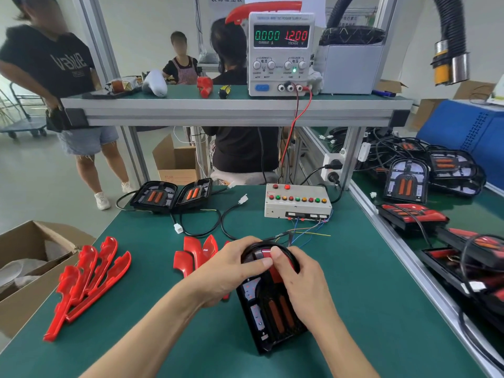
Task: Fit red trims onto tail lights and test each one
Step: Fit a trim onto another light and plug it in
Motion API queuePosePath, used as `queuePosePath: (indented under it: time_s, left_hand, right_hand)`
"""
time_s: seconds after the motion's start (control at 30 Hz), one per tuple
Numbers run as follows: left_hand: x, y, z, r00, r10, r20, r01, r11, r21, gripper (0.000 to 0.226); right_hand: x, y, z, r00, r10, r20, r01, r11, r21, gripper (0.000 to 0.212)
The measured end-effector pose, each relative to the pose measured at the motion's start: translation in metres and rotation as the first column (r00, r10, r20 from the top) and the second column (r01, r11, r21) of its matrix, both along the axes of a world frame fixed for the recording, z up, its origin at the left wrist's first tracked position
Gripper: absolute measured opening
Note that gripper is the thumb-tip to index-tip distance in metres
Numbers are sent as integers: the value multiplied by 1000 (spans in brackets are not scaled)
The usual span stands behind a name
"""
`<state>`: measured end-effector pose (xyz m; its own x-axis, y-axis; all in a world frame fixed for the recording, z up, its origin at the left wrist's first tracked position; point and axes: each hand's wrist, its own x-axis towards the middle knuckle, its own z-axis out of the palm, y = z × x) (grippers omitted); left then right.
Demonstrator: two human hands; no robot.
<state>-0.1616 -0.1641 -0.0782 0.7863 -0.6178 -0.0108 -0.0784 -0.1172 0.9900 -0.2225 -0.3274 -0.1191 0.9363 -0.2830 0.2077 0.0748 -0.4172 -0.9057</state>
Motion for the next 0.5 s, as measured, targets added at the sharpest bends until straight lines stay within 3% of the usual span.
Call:
queuePosePath:
  time_s: [0.13, 0.33, 0.5]
  left_hand:
    - [3, -2, -2, 1000, 26, -15, -26, 1000, -6, 14]
    - [14, 5, -3, 945, 80, -318, -151, 968, -203, 19]
    - [17, 0, -8, 920, 93, -381, -182, 961, -206, 15]
  right_hand:
    - [-5, -10, 0, 988, 142, -62, -130, 977, 170, 58]
    - [-48, -47, -25, 958, 259, -124, -224, 944, 242, 35]
    - [-60, -37, -40, 975, 198, -105, -174, 964, 200, 25]
